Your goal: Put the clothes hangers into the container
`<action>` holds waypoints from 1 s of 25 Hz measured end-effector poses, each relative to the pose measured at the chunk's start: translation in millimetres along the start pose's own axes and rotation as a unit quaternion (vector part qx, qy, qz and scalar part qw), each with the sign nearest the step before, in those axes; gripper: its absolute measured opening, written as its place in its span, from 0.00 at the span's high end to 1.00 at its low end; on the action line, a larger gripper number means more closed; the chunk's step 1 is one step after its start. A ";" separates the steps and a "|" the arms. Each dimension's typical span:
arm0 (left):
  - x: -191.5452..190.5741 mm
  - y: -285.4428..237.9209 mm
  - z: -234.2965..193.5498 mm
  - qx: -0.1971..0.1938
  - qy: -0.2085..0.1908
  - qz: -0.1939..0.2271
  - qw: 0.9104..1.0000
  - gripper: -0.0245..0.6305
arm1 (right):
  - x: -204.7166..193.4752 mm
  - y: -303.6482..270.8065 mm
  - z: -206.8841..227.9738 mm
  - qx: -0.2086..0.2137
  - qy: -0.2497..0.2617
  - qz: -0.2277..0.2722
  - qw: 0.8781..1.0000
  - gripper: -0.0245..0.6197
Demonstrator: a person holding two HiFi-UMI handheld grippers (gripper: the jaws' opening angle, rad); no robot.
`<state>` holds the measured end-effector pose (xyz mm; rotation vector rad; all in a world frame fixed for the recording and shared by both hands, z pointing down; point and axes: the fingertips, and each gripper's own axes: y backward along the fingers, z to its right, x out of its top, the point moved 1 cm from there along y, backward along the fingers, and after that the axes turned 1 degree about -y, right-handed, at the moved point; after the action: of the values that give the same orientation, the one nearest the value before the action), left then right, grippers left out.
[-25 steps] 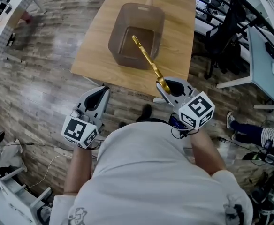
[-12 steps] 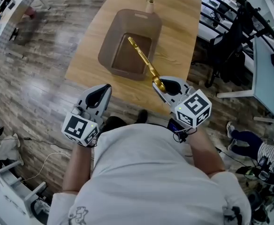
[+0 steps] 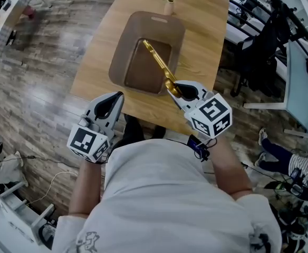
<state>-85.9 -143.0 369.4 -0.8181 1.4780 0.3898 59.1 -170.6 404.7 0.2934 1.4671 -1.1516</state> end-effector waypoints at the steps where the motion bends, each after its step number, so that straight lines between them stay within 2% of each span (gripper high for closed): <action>1: 0.5 0.4 -6.4 -0.001 0.000 0.000 1.000 0.95 | 2.5 -6.1 0.4 -0.002 0.001 -0.004 1.000 0.89; 4: 1.3 0.3 -22.5 -0.008 0.002 -0.004 1.000 0.95 | 9.6 -25.5 3.7 -0.009 0.009 -0.019 1.000 0.89; 7: -1.6 -4.8 -39.5 -0.018 0.004 -0.007 1.000 0.95 | 9.8 -50.9 14.1 -0.027 0.017 -0.057 0.998 0.88; 11: 0.2 -22.2 -66.9 -0.027 0.009 -0.010 1.000 0.95 | 10.1 -85.6 38.0 -0.044 0.025 -0.110 0.993 0.88; 17: -2.3 -40.0 -96.3 -0.048 0.012 -0.015 0.999 0.95 | 12.2 -126.4 63.8 -0.067 0.036 -0.155 0.985 0.88; 25: -1.3 -51.2 -122.6 -0.070 0.024 -0.021 0.997 0.95 | 0.8 -165.7 83.5 -0.074 0.022 -0.223 0.972 0.88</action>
<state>-138.7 -262.0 395.8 -0.9743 1.4868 0.4476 -12.2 -314.7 497.3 -0.1244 1.7001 -1.3845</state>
